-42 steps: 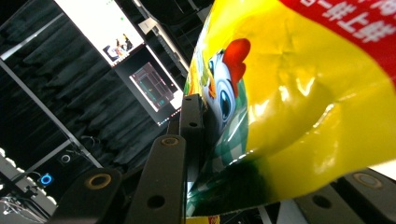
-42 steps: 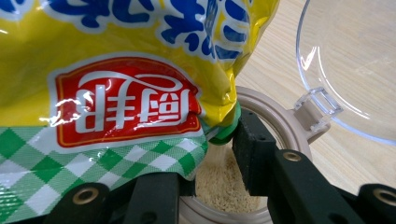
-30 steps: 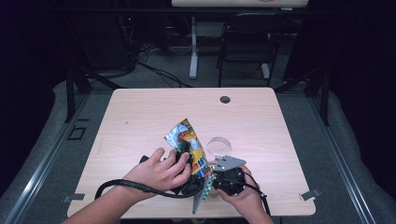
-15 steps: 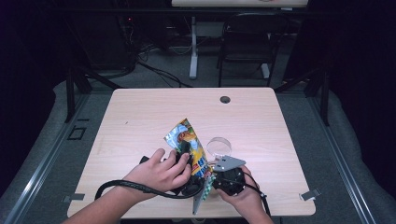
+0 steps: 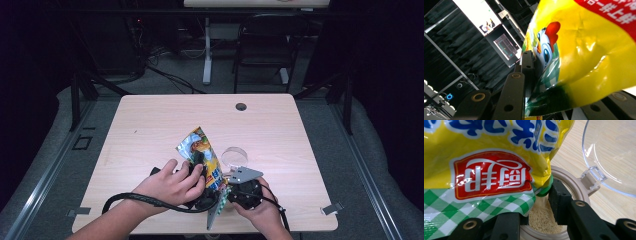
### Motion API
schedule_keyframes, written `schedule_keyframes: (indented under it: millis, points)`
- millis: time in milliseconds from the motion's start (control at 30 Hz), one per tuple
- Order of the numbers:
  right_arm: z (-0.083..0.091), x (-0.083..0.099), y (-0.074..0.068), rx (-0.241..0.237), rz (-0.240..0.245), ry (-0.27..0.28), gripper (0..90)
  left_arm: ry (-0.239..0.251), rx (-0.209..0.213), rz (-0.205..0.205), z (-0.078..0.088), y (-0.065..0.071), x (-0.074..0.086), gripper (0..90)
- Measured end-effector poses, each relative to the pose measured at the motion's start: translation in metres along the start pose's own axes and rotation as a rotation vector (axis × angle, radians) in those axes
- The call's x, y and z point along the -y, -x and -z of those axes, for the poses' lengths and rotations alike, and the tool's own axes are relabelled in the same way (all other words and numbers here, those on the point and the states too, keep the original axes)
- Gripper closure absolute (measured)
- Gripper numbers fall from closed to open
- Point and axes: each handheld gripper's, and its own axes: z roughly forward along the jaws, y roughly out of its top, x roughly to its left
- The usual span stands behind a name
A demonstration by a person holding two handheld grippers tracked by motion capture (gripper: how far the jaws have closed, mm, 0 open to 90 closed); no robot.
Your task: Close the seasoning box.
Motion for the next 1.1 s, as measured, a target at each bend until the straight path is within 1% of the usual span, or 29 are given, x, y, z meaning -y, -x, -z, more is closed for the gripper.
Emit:
schedule_keyframes:
  millis: [100,133,200,300,700,767,933,967,1000,1100]
  points:
    - [0.0000,0.0000,-0.0001,0.000,0.001,0.002,71.1,0.003,-0.007,0.002,-0.0002,0.0002,0.0002,80.2]
    - [-0.0001,0.0000,0.0000,-0.002,0.001,0.004,71.1,0.000,0.001,0.000,0.0003,-0.0004,0.0001,80.3]
    - [0.0002,-0.0001,0.0002,-0.003,0.001,0.005,71.2,0.004,0.001,0.005,0.0001,-0.0004,0.0001,80.3]
    - [0.0003,-0.0001,0.0002,-0.002,0.001,0.006,71.1,0.003,-0.005,0.002,0.0003,-0.0006,-0.0001,80.3]
    - [0.0004,-0.0002,-0.0001,-0.001,0.003,0.009,71.2,0.001,-0.006,-0.003,0.0014,-0.0013,-0.0001,80.5]
    - [0.0005,-0.0004,0.0002,0.000,0.008,0.006,71.2,0.004,-0.016,-0.004,0.0013,-0.0009,-0.0001,80.7]
    - [0.0005,-0.0004,0.0000,0.001,0.011,0.007,71.2,0.003,-0.015,-0.010,0.0017,-0.0016,-0.0005,80.8]
    - [0.0004,-0.0003,-0.0002,0.001,0.005,0.009,71.2,0.003,-0.016,-0.009,0.0018,-0.0017,-0.0005,80.8]
    - [0.0008,-0.0005,0.0004,0.002,0.013,0.006,71.2,0.002,-0.016,-0.010,0.0019,-0.0018,-0.0005,80.8]
    - [0.0007,-0.0004,0.0000,0.003,0.005,0.013,71.1,0.002,-0.018,-0.009,0.0024,-0.0022,-0.0006,80.8]
